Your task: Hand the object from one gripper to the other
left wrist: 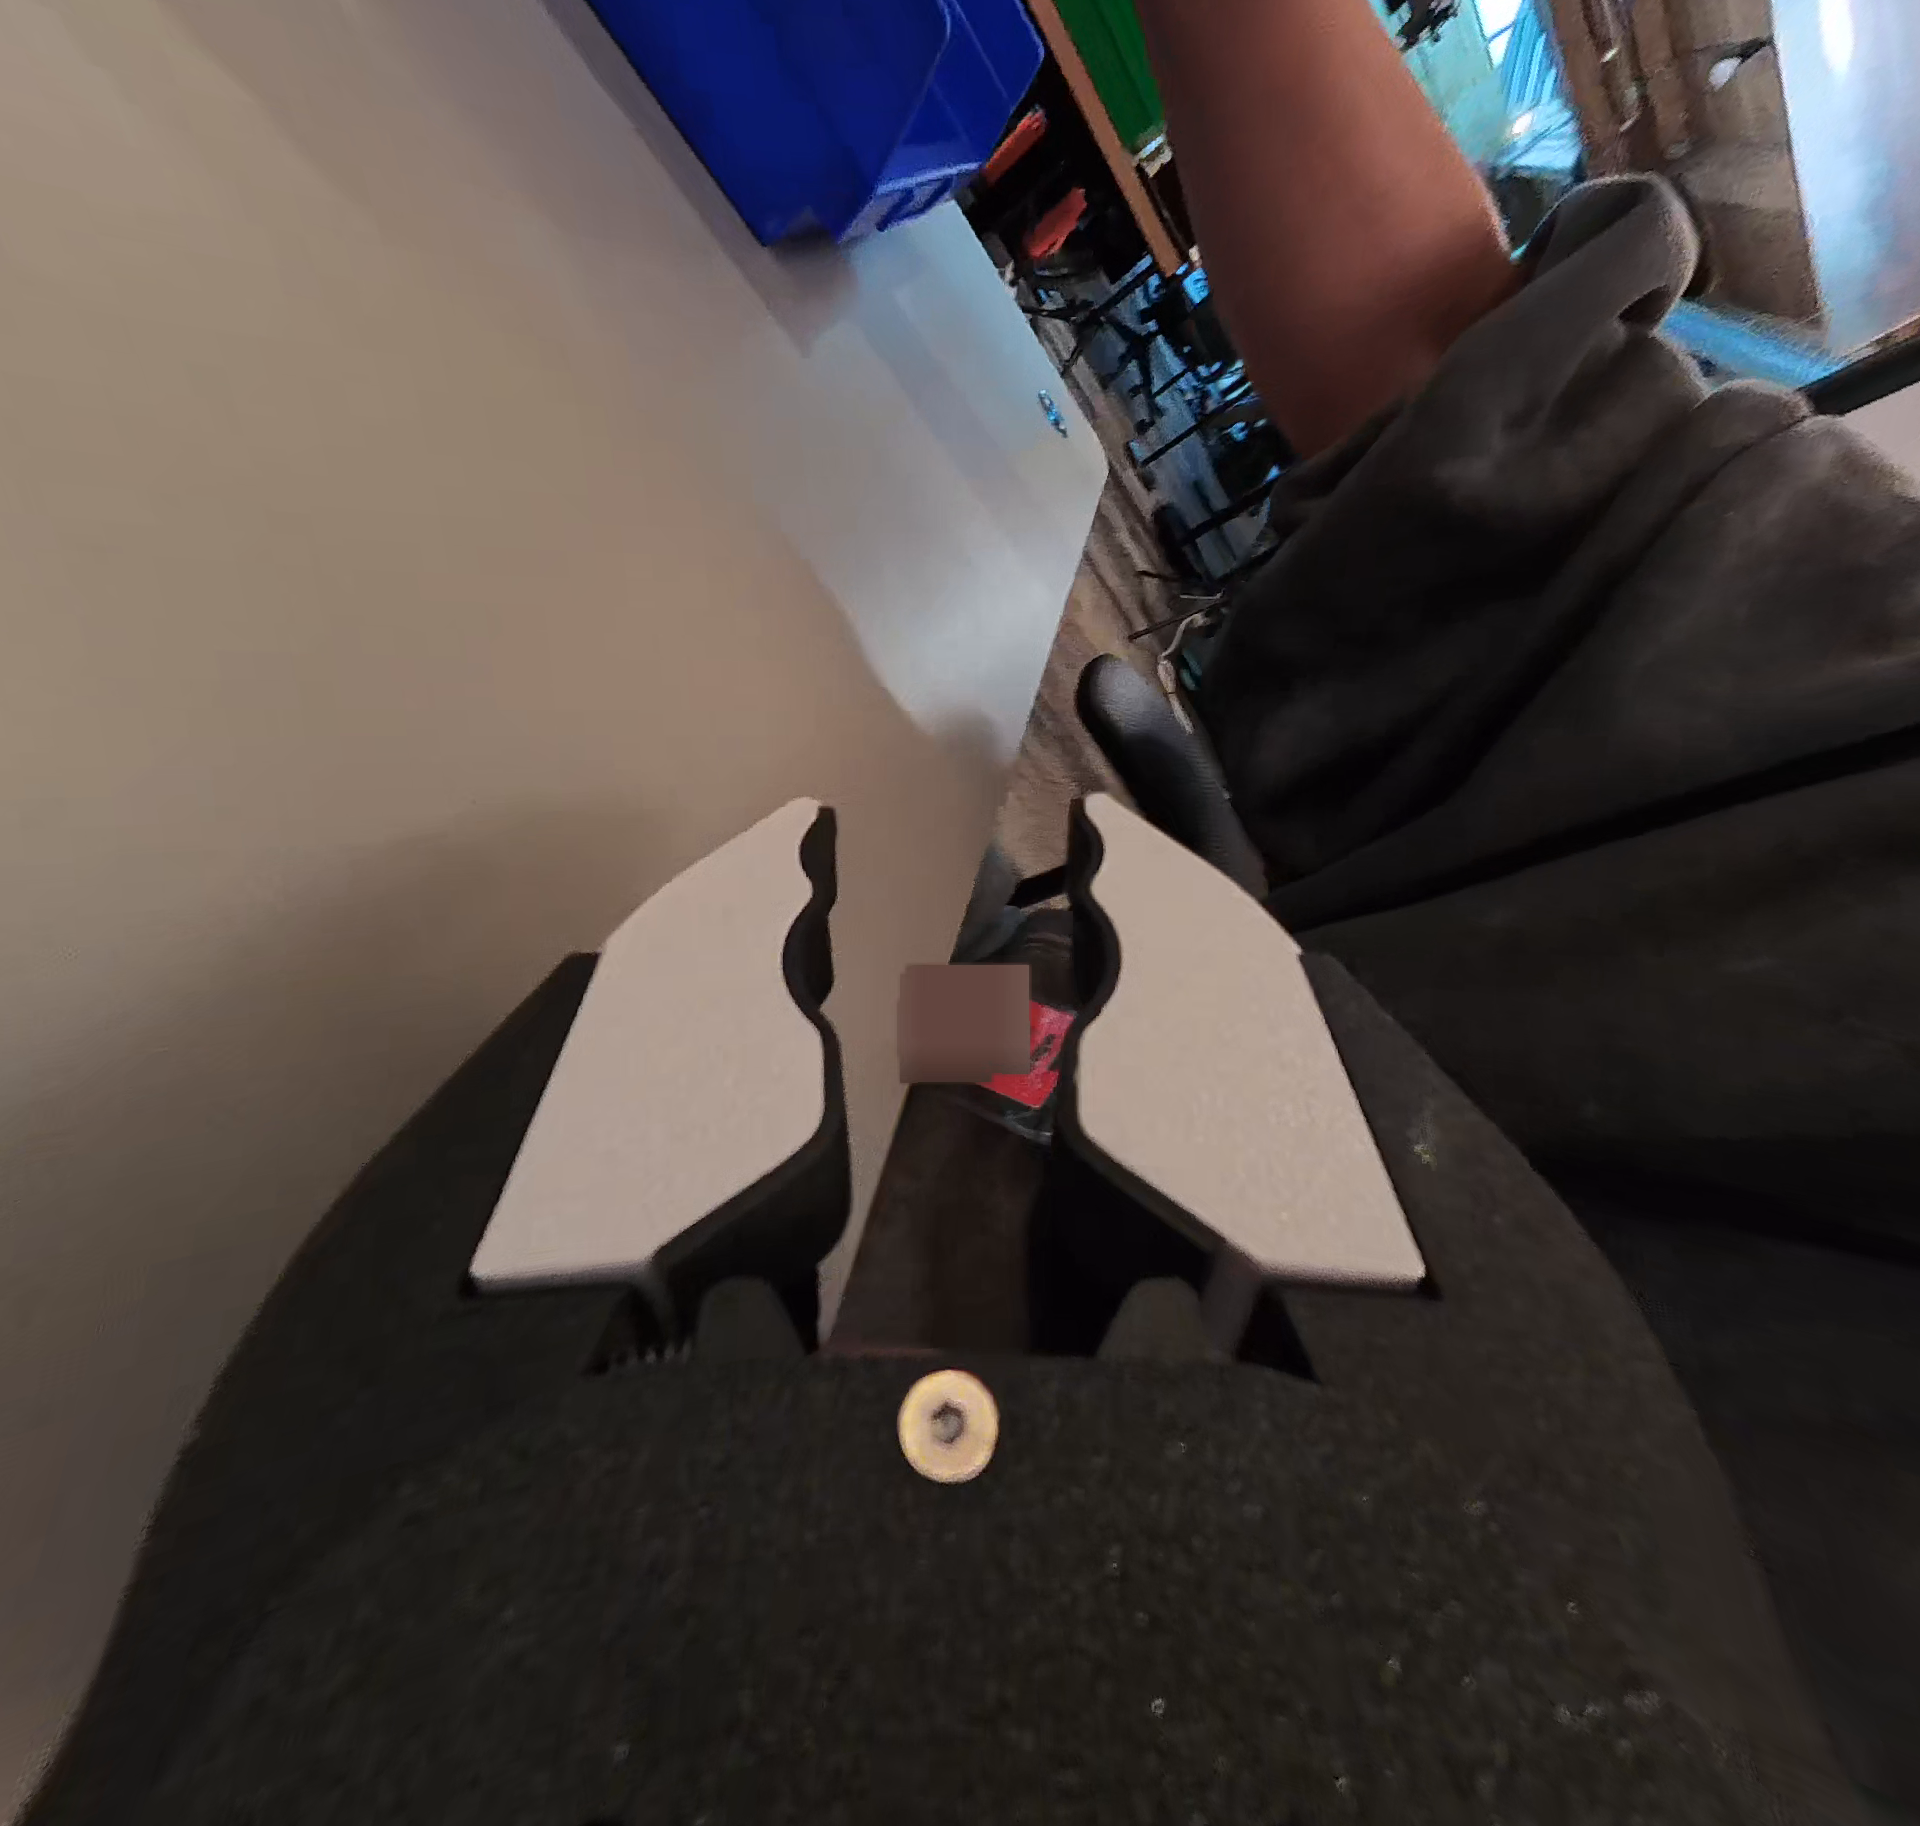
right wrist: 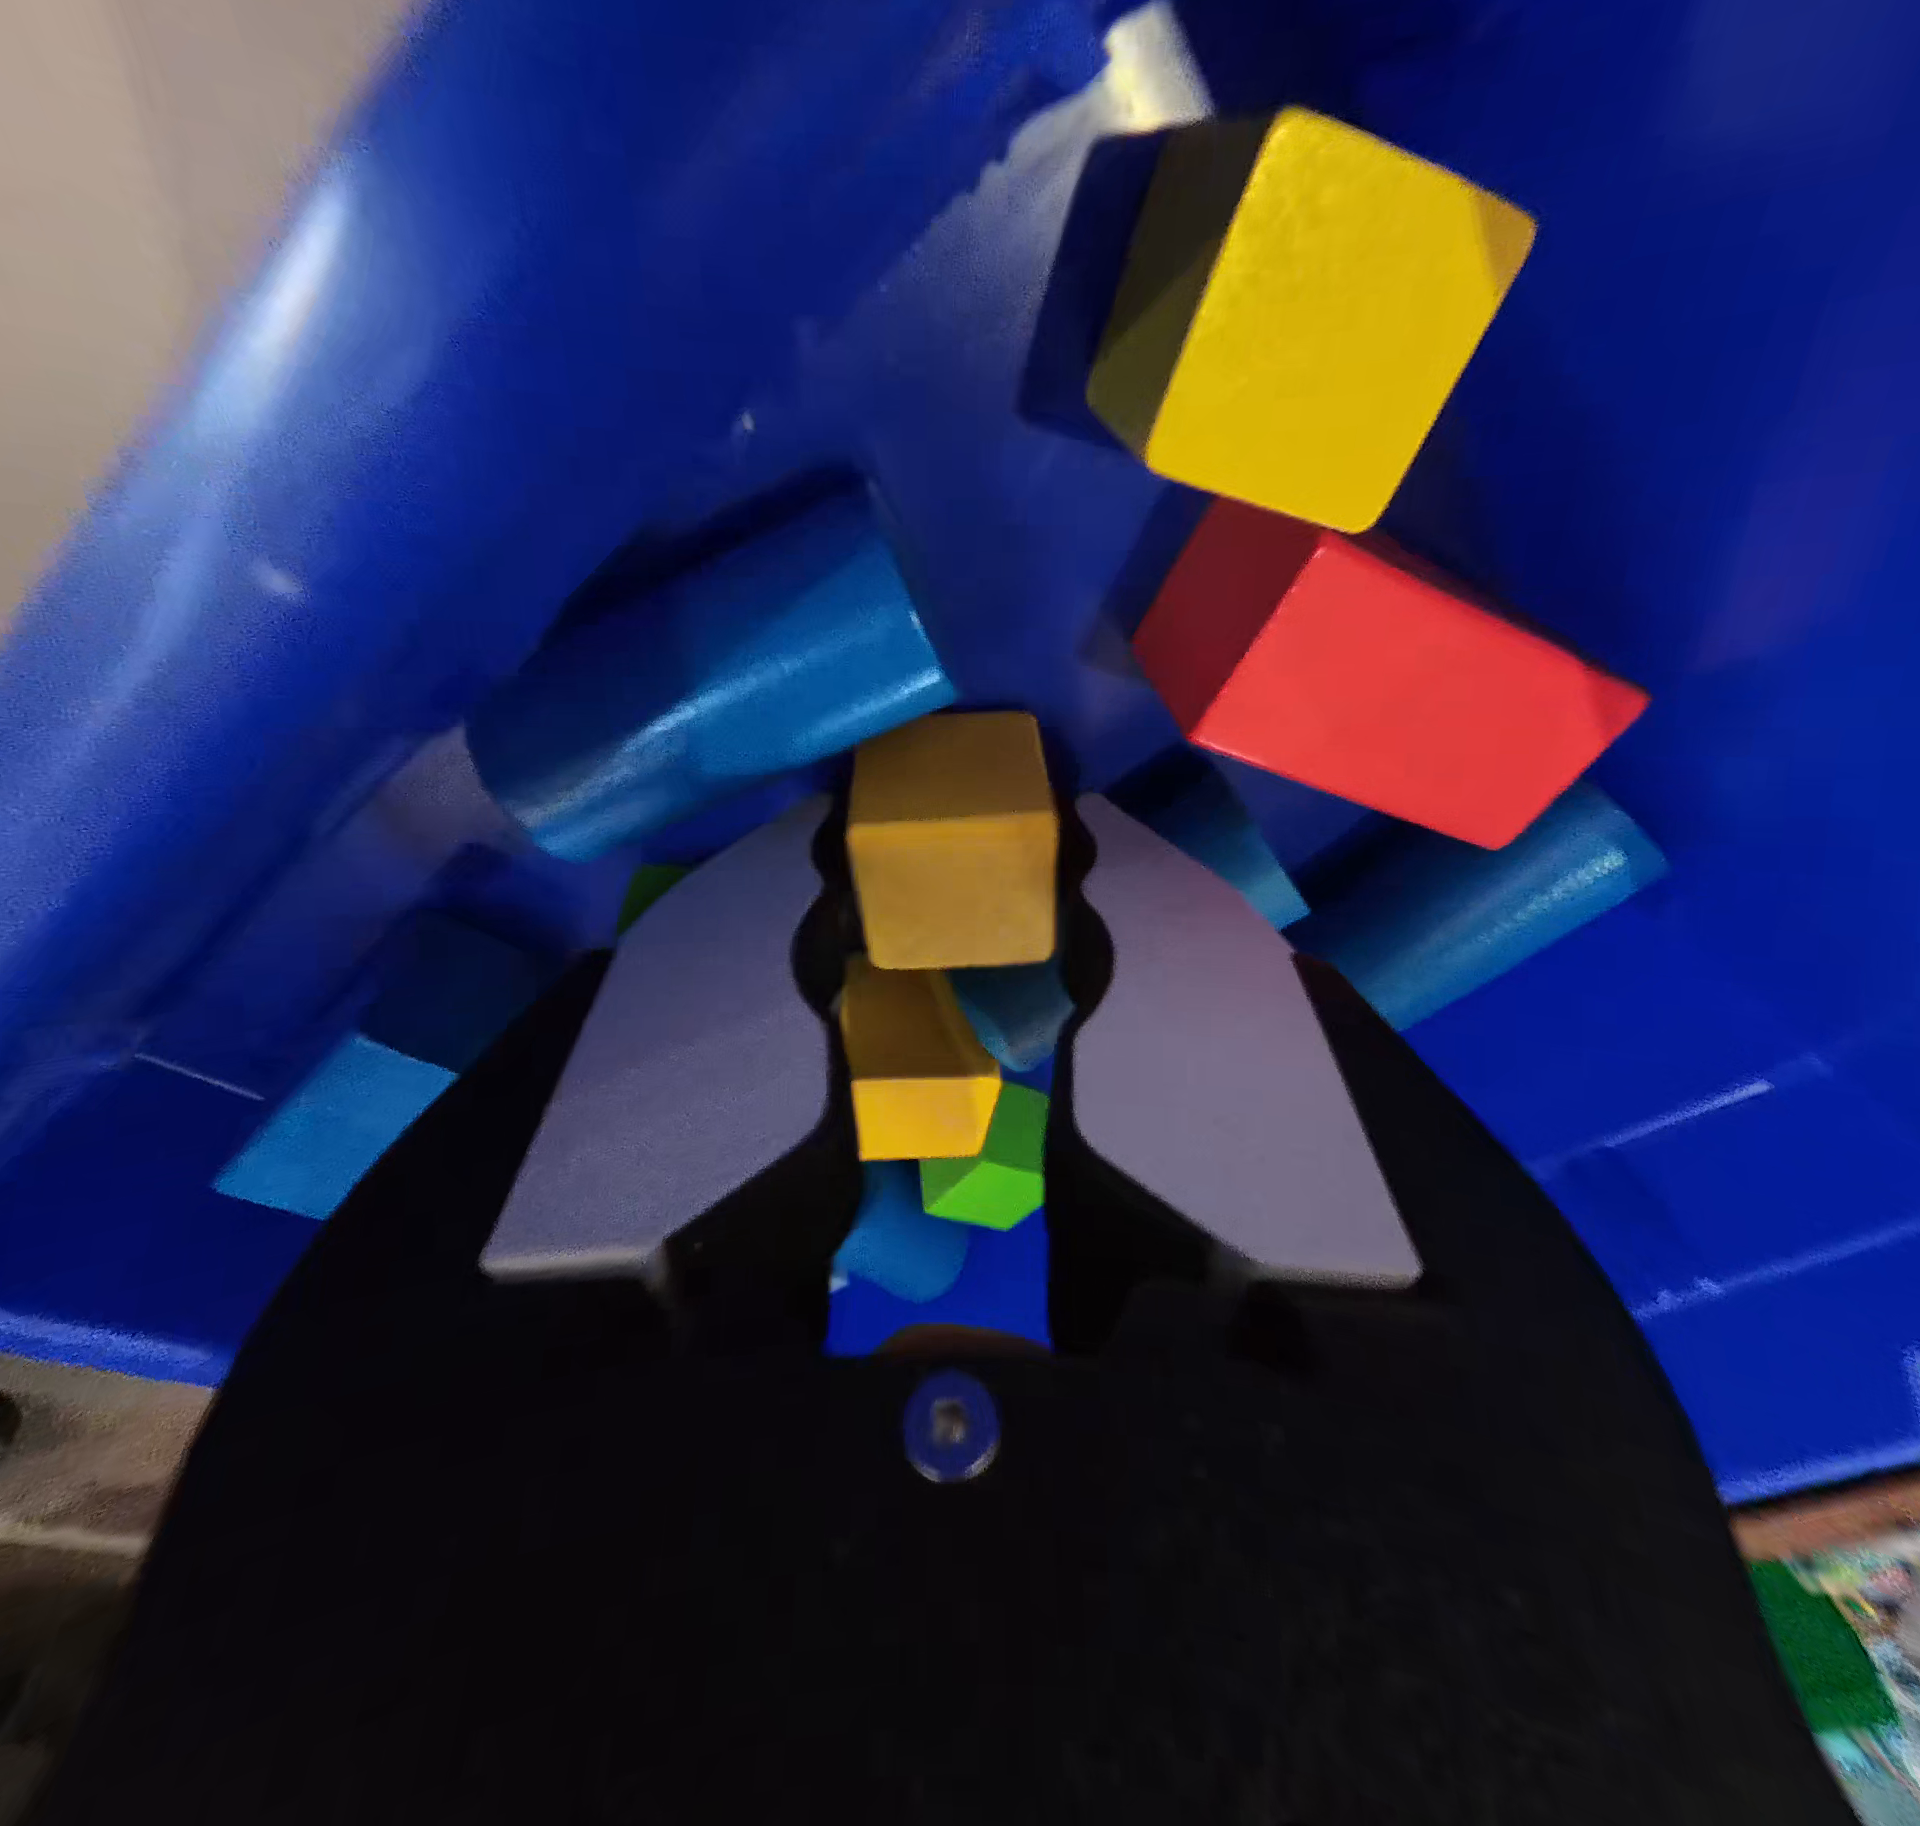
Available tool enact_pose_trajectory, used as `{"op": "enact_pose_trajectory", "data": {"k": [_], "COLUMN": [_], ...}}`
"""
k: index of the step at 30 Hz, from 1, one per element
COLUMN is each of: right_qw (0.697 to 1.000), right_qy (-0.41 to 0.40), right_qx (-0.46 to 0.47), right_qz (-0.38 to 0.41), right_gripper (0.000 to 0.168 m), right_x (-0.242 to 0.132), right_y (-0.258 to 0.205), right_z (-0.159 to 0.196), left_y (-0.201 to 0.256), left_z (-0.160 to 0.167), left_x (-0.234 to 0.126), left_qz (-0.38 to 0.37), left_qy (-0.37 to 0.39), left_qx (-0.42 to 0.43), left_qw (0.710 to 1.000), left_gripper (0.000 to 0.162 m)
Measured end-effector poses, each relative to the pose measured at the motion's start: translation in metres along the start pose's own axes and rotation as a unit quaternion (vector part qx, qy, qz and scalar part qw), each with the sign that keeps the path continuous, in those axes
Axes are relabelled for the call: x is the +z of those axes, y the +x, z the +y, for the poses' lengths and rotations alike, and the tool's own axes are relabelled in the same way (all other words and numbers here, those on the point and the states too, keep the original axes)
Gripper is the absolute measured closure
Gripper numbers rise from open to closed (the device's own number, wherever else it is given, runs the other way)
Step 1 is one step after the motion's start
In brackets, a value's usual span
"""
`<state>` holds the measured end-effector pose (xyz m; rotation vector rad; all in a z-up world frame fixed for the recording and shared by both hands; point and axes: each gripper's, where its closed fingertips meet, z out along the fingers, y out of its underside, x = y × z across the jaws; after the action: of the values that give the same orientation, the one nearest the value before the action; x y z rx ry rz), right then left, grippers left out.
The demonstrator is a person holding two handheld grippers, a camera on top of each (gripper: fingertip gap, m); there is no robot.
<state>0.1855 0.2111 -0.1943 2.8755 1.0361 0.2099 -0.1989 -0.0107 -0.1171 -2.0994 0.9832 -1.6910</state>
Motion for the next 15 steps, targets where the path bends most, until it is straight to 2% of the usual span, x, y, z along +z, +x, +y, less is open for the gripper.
{"op": "enact_pose_trajectory", "data": {"k": [2, 3, 5, 8, 9, 12, 14, 15], "right_qw": [0.999, 0.998, 0.985, 0.928, 0.901, 0.819, 0.778, 0.767], "right_qy": [0.033, 0.051, 0.141, 0.32, 0.388, 0.552, 0.595, 0.601], "right_qx": [0.017, 0.034, 0.062, 0.141, 0.16, 0.143, 0.129, 0.125], "right_qz": [0.001, 0.02, 0.074, 0.132, 0.107, -0.06, -0.153, -0.185], "right_gripper": [0.111, 0.107, 0.106, 0.108, 0.111, 0.113, 0.114, 0.114], "right_x": [-0.01, -0.022, -0.062, -0.134, -0.151, -0.171, -0.163, -0.152], "right_y": [0.001, 0.004, 0.007, -0.02, -0.047, -0.17, -0.246, -0.277], "right_z": [0.002, 0.006, 0.011, 0.028, 0.032, 0.033, 0.036, 0.037], "left_y": [-0.003, -0.004, -0.01, -0.028, -0.034, -0.043, -0.043, -0.044], "left_z": [-0.001, -0.002, -0.005, -0.011, -0.014, -0.034, -0.054, -0.065], "left_x": [-0.003, -0.005, -0.011, -0.026, -0.034, -0.062, -0.091, -0.109], "left_qz": [-0.019, -0.032, -0.074, -0.179, -0.217, -0.312, -0.364, -0.387], "left_qy": [0.002, 0.004, 0.005, 0.0, -0.002, 0.002, 0.017, 0.021], "left_qx": [0.032, 0.049, 0.083, 0.152, 0.173, 0.217, 0.223, 0.214], "left_qw": [0.999, 0.998, 0.994, 0.972, 0.961, 0.925, 0.904, 0.897], "left_gripper": [0.125, 0.125, 0.125, 0.117, 0.115, 0.109, 0.106, 0.106]}}
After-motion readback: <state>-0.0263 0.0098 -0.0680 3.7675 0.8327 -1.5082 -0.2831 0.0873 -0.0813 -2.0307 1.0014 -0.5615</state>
